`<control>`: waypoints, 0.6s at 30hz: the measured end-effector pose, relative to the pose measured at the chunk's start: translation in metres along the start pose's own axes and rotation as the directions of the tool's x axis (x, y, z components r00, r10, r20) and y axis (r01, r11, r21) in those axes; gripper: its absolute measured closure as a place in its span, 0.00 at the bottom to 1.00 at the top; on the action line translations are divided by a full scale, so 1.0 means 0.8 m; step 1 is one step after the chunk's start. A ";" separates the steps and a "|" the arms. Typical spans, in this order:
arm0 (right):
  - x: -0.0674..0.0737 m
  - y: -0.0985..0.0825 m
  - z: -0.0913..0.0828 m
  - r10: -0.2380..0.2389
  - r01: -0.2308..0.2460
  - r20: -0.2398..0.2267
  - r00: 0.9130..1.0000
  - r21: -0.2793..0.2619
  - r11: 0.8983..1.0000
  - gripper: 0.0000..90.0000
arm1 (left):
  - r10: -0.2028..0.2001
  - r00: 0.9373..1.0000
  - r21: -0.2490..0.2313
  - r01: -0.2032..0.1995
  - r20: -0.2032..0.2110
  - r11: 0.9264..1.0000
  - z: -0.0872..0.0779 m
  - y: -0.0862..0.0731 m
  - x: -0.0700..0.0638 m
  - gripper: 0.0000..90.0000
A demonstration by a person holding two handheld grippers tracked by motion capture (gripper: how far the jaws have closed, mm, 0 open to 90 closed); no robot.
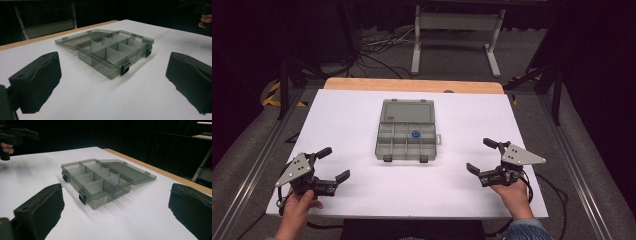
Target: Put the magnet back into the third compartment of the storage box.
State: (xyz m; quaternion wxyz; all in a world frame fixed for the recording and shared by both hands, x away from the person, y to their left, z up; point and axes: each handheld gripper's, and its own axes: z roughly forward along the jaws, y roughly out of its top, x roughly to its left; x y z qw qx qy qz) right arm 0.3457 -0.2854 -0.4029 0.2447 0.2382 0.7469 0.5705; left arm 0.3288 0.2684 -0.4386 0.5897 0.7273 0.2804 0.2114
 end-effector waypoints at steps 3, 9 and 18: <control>-0.001 -0.007 -0.001 0.002 -0.002 0.008 1.000 -0.024 1.000 0.00 | -0.008 1.000 0.001 0.008 0.004 1.000 0.001 -0.001 0.000 0.01; 0.001 -0.019 -0.001 0.012 -0.012 0.013 1.000 -0.014 1.000 0.00 | -0.017 1.000 -0.005 0.017 0.005 1.000 0.001 -0.004 0.003 0.01; 0.000 -0.045 0.004 0.074 -0.074 0.000 0.997 -0.038 0.997 0.00 | -0.029 1.000 -0.022 0.029 0.012 0.999 0.002 -0.007 0.005 0.01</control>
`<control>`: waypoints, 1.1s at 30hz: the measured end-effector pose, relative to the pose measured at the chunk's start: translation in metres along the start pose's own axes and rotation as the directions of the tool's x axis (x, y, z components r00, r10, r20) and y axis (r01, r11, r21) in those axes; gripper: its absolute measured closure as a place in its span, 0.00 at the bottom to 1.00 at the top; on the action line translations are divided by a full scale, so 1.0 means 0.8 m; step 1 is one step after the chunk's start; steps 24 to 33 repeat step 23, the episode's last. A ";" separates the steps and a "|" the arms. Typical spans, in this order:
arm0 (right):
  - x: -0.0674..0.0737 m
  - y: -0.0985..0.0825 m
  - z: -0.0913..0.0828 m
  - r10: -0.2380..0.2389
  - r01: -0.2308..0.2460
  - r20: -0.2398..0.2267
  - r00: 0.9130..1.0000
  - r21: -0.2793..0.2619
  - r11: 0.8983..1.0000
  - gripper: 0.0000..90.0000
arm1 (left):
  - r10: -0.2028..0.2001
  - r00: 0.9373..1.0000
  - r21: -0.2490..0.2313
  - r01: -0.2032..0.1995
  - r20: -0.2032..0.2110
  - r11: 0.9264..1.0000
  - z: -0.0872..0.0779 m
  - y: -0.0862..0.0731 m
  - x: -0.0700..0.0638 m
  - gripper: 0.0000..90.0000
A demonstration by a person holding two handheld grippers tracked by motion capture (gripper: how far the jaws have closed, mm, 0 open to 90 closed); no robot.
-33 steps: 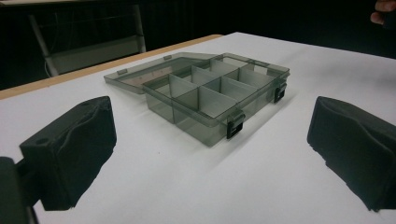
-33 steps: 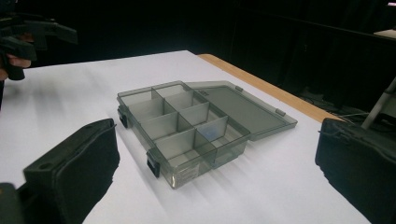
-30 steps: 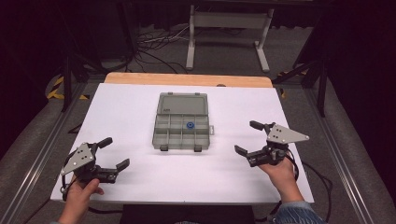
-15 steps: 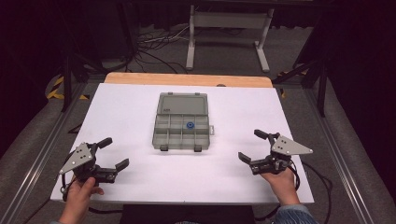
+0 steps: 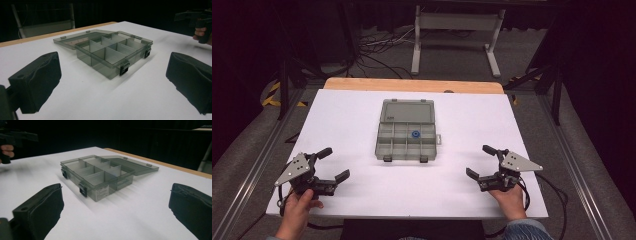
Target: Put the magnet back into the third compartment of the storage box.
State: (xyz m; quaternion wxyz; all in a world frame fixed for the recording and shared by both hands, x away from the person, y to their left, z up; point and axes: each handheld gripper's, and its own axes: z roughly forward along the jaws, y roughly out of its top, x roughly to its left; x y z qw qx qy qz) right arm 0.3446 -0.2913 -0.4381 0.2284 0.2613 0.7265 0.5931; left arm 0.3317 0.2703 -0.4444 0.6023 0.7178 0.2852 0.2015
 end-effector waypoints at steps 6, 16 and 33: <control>-0.004 -0.008 0.003 0.013 -0.013 0.016 1.000 0.018 1.000 0.00 | -0.005 1.000 0.001 0.005 0.004 1.000 0.000 -0.001 0.001 0.01; -0.004 -0.011 0.006 0.024 -0.024 0.020 1.000 0.035 0.999 0.01 | -0.008 1.000 -0.001 0.008 0.004 1.000 0.000 -0.001 0.003 0.01; -0.004 -0.010 0.004 0.015 -0.016 0.029 0.999 0.033 0.999 0.01 | -0.013 1.000 0.000 0.013 0.004 1.000 -0.001 -0.001 0.002 0.01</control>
